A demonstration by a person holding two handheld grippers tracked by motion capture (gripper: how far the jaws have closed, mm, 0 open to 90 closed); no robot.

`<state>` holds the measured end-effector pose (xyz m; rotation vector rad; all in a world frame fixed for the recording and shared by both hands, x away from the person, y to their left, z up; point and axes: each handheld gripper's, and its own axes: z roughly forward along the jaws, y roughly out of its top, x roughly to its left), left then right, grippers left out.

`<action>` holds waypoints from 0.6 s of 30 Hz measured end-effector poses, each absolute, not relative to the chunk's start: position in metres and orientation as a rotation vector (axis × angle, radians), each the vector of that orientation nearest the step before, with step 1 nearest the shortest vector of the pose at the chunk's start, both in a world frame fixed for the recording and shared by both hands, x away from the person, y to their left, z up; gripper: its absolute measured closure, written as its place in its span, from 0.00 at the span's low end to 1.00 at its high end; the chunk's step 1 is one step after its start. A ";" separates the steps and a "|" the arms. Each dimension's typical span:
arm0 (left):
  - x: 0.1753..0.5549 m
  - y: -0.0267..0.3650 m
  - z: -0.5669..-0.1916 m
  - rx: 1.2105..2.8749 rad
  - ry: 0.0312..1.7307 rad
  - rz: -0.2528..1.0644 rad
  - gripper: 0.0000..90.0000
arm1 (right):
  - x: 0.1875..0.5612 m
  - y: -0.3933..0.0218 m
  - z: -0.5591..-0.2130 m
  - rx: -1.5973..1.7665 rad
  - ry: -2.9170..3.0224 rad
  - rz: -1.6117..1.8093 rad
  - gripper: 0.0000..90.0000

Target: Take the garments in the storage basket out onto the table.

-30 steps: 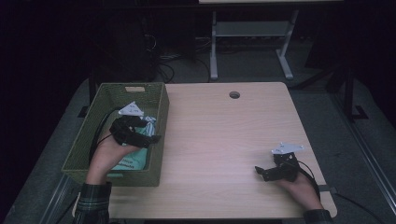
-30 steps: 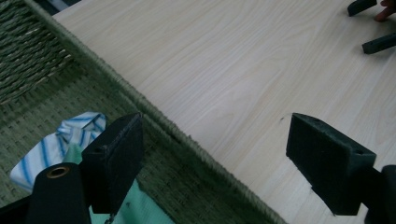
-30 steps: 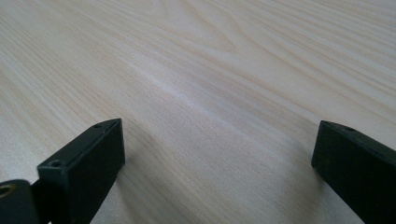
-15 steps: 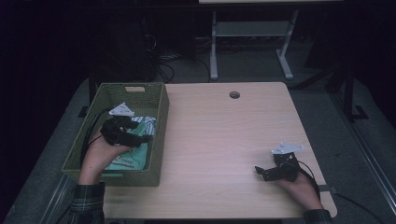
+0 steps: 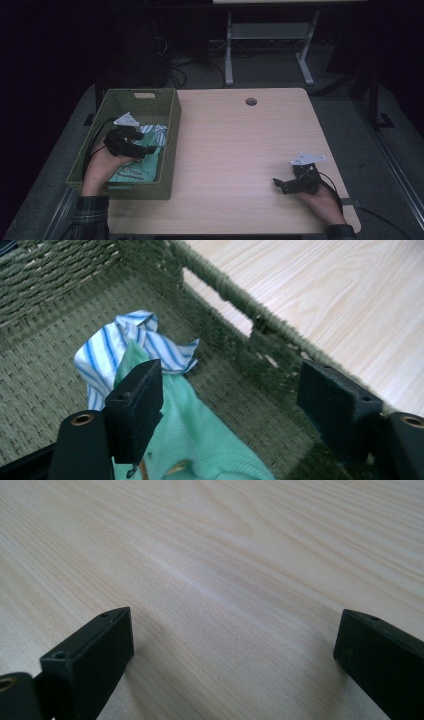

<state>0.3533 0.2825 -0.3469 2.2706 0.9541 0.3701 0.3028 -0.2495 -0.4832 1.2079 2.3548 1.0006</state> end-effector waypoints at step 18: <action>0.364 0.303 -0.375 2.338 0.944 0.349 0.34 | 0.303 -0.250 -0.483 1.208 2.355 1.000 0.03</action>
